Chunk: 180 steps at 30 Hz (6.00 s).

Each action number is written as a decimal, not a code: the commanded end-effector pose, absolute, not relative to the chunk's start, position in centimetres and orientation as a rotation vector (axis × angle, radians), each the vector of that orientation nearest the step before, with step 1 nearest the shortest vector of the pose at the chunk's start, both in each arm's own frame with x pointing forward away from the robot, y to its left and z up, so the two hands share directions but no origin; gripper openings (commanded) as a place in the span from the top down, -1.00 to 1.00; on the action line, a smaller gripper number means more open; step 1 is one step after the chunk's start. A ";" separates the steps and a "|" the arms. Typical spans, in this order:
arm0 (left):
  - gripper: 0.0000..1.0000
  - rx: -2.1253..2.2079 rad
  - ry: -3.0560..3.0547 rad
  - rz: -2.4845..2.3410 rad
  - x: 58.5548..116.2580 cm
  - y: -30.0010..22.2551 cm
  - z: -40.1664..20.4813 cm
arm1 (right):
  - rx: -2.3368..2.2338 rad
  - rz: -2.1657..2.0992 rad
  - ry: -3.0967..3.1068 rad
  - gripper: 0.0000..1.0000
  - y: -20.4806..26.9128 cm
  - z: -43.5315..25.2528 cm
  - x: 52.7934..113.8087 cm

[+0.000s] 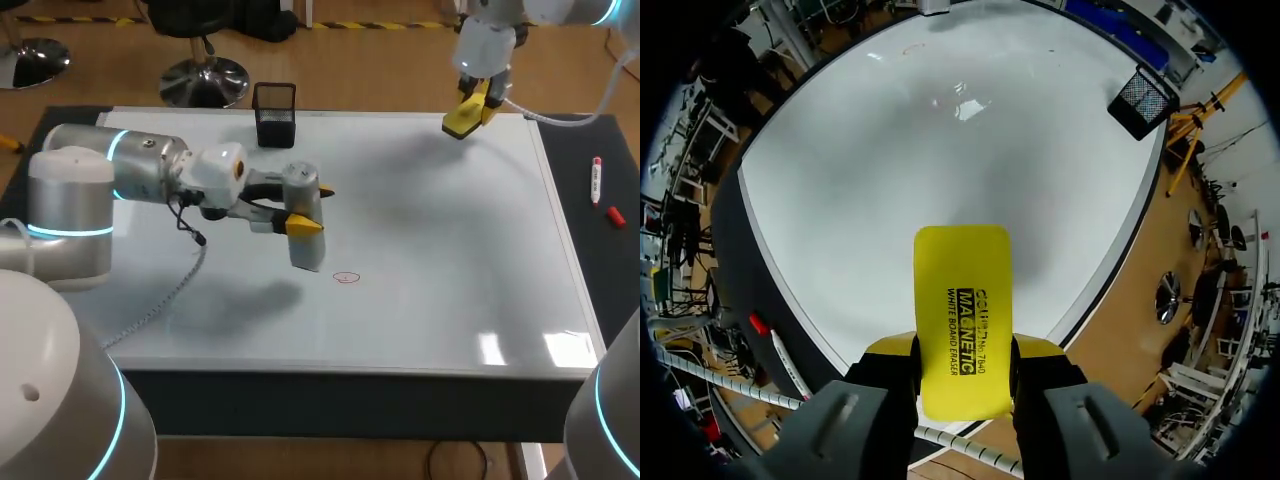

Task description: Pick up the inspection probe, press it on each red-marked spot on the whiteboard one by one, put down the probe, pick up the eraser, and wipe off all the red marks.

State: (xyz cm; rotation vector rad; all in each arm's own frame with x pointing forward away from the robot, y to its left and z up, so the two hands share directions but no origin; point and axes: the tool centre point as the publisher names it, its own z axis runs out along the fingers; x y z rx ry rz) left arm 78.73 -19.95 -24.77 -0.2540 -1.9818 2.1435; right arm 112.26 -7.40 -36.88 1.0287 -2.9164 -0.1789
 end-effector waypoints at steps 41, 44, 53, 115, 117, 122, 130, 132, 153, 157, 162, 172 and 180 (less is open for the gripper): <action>1.00 -0.263 -1.931 2.012 79.9 -27.3 -29.9 | 1.031 -0.174 -2.914 1.00 -7.4 -36.7 112.3; 1.00 -0.260 -1.931 2.009 80.0 -27.3 -30.1 | 1.031 -0.174 -2.914 1.00 -7.4 -36.7 112.3; 1.00 -0.252 -1.936 2.002 79.9 -27.2 -30.7 | 1.031 -0.174 -2.914 1.00 -7.4 -36.7 112.3; 1.00 -0.043 -2.176 2.257 93.9 -12.1 -25.6 | 1.031 -0.174 -2.914 1.00 -7.4 -36.7 112.3; 1.00 -0.032 -2.175 2.263 94.6 -11.4 -25.6 | 1.031 -0.174 -2.914 1.00 -7.4 -36.7 112.3; 1.00 -0.028 -2.183 2.268 95.9 -10.2 -25.5 | 1.031 -0.174 -2.914 1.00 -7.4 -36.7 112.3; 1.00 -0.034 -2.183 2.274 97.7 -8.9 -25.7 | 1.031 -0.174 -2.914 1.00 -7.4 -36.7 112.3; 1.00 -0.036 -2.181 2.272 98.1 -8.6 -25.8 | 1.031 -0.174 -2.914 1.00 -7.4 -36.7 112.3; 1.00 -0.013 -2.210 2.285 99.0 -6.6 -25.5 | 1.031 -0.174 -2.914 1.00 -7.4 -36.7 112.3; 1.00 -0.005 -2.223 2.285 98.8 -6.6 -25.4 | 1.031 -0.174 -2.914 1.00 -7.4 -36.7 112.3; 1.00 -0.005 -2.223 2.285 98.8 -6.6 -25.4 | 1.031 -0.174 -2.914 1.00 -7.4 -36.7 112.3; 1.00 -0.005 -2.223 2.285 98.8 -6.6 -25.4 | 1.031 -0.174 -2.914 1.00 -7.4 -36.7 112.3; 1.00 -0.005 -2.223 2.285 98.8 -6.6 -25.4 | 1.142 -0.162 -2.895 1.00 -5.4 -36.8 110.3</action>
